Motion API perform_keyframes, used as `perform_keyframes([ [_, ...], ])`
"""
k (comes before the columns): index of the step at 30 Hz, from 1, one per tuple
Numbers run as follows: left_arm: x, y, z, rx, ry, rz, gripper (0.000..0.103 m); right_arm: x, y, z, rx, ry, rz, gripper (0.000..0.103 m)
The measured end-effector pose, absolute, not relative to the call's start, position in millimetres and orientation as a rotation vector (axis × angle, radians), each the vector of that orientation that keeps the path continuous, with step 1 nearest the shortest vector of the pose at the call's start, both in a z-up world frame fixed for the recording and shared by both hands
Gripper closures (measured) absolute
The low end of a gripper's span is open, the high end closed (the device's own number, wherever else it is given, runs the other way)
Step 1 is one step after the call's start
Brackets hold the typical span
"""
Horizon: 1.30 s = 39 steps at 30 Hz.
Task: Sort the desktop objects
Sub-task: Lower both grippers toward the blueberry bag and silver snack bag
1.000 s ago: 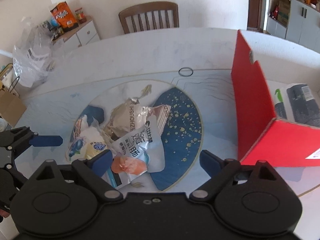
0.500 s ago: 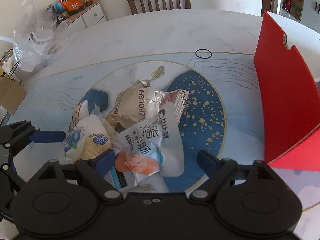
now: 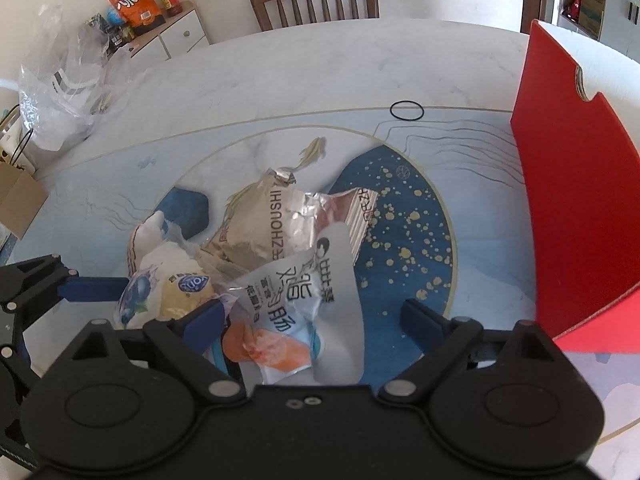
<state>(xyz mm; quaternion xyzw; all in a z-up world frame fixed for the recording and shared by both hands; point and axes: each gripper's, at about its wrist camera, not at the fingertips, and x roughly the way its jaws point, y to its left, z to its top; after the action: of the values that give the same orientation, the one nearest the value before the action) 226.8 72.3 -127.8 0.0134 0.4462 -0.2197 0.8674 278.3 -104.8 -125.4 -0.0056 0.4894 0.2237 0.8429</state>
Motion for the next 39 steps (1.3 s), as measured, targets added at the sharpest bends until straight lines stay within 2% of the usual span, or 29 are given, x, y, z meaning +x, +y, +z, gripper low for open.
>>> perform_keyframes([
  [2, 228, 71, -128, 0.028, 0.938, -0.458, 0.011, 278, -105, -124, -0.011, 1.028, 0.469, 0.020],
  [6, 228, 70, -127, 0.020, 0.939, -0.462, 0.016, 277, -106, -122, -0.007, 1.024, 0.473, 0.037],
  [9, 227, 67, -125, 0.027, 0.936, -0.472, 0.024, 276, -107, -121, 0.006, 1.025, 0.475, 0.045],
  [16, 225, 64, -121, 0.030, 0.931, -0.465, 0.032, 268, -115, -117, 0.033, 1.019, 0.458, 0.055],
  [20, 223, 62, -118, 0.041, 0.919, -0.455, 0.040, 262, -125, -111, 0.061, 1.009, 0.448, 0.063],
  [23, 220, 61, -116, 0.041, 0.906, -0.453, 0.054, 254, -132, -105, 0.069, 0.999, 0.448, 0.068],
  [32, 210, 58, -111, 0.022, 0.911, -0.460, 0.055, 236, -155, -91, 0.111, 0.998, 0.429, 0.080],
  [39, 204, 54, -101, -0.028, 0.901, -0.467, 0.055, 225, -168, -80, 0.102, 0.989, 0.418, 0.084],
])
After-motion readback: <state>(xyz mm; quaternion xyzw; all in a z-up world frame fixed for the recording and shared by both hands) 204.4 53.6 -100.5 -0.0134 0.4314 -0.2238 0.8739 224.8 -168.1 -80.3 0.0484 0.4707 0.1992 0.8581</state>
